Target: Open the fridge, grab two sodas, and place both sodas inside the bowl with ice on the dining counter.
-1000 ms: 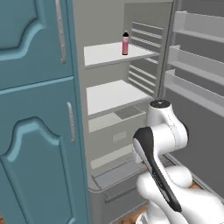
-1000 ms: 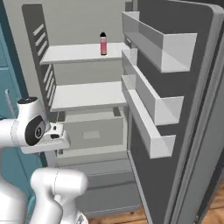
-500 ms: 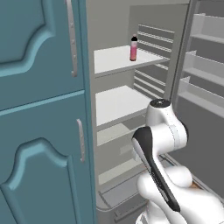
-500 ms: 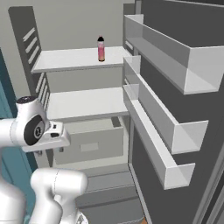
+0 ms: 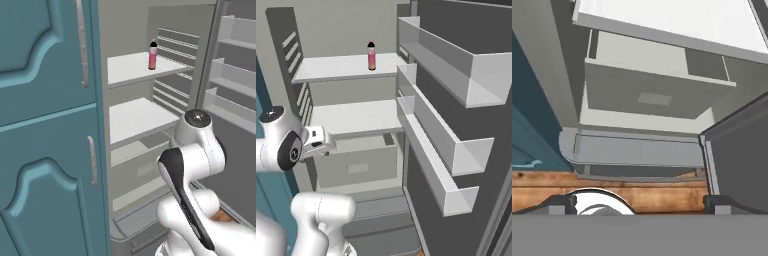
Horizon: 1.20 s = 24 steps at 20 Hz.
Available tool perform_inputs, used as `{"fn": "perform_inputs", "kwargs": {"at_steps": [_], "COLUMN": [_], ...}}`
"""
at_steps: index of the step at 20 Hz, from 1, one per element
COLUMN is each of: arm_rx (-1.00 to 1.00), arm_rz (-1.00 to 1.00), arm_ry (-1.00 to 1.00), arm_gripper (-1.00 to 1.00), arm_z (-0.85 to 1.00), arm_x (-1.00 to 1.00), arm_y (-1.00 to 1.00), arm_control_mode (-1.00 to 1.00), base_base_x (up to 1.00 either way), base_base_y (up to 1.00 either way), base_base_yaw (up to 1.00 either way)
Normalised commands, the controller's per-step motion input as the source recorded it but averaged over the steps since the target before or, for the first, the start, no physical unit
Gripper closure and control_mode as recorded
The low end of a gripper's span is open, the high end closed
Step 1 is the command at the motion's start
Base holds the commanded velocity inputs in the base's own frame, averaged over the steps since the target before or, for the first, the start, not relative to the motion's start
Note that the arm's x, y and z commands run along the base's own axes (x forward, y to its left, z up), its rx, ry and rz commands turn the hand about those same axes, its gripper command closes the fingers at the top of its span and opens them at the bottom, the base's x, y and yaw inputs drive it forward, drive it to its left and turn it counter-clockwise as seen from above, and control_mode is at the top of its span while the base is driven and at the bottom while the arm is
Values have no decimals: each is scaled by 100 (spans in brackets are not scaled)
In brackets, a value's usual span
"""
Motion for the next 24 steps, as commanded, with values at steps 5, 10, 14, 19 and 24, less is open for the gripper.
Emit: {"fn": "perform_inputs", "kwargs": {"at_steps": [5, 10, 14, 19, 24], "arm_rx": [1, 16, 24, 22, 9], "arm_rz": [6, -6, -6, -1, -2], "arm_ry": [-43, -48, -46, -36, -23], "arm_gripper": [-100, -100, -100, -100, -100], "arm_z": [45, 30, 51, 77, 50], "arm_x": [-2, -9, 0, 0, 18], "arm_y": [-4, 0, 0, -11, -12], "arm_control_mode": [-100, -100, -100, -100, -100], "base_base_x": [0, 0, 0, 0, 0], "base_base_y": [0, 0, 0, 0, 0], "base_base_yaw": [0, 0, 0, 0, 0]}}
